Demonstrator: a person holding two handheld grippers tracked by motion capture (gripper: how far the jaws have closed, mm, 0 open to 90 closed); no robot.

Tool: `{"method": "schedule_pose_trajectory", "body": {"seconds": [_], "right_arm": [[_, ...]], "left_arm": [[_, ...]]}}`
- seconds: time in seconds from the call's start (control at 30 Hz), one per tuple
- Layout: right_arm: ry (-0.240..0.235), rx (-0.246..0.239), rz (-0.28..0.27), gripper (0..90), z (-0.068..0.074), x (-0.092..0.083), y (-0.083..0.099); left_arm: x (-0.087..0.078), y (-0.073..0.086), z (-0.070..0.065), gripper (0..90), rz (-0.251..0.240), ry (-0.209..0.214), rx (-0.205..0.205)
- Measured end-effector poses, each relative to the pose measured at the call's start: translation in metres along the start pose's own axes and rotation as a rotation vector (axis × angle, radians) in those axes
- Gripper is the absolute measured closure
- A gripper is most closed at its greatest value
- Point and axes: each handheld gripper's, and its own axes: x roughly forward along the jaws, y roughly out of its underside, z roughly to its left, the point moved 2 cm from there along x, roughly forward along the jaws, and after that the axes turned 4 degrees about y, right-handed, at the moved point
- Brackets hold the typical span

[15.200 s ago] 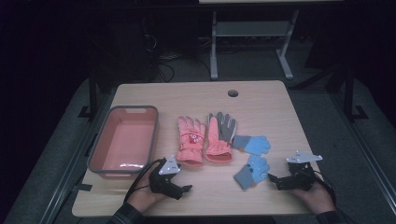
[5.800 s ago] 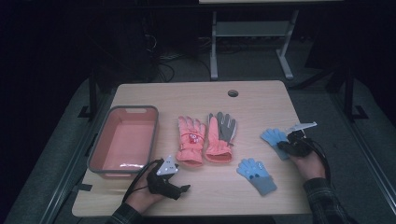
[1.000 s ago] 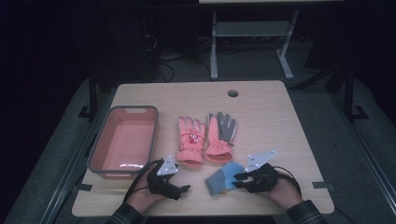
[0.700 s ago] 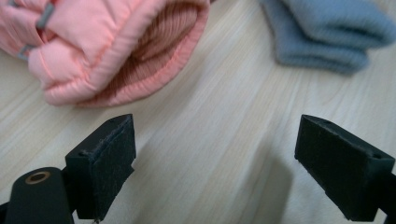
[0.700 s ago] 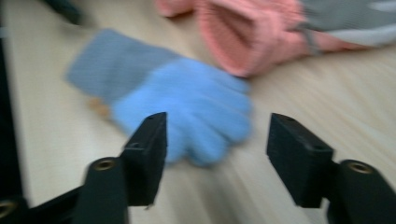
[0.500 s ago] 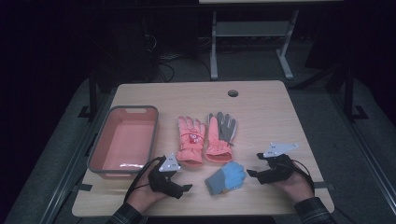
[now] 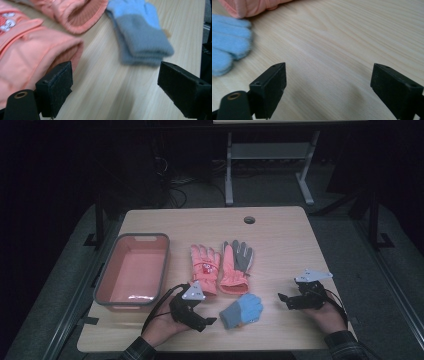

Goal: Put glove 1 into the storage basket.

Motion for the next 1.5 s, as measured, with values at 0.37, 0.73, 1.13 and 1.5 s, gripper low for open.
{"method": "schedule_pose_trajectory", "body": {"seconds": [0.37,0.73,1.13,1.5], "right_arm": [[0.021,0.026,0.018,8.4,0.003,0.008,0.008],[-0.009,0.055,0.016,4.3,0.0,0.01,0.012],[-0.004,0.056,0.023,2.6,0.0,0.011,0.011],[-0.003,0.056,0.023,2.7,0.0,0.011,0.011]], "left_arm": [[0.024,-0.037,-0.017,12.3,0.011,0.057,0.065],[0.056,-0.05,-0.02,12.2,0.058,0.067,0.084],[0.086,-0.048,-0.025,12.4,0.131,0.062,0.097],[0.081,-0.045,-0.025,28.3,0.133,0.049,0.131]]}}
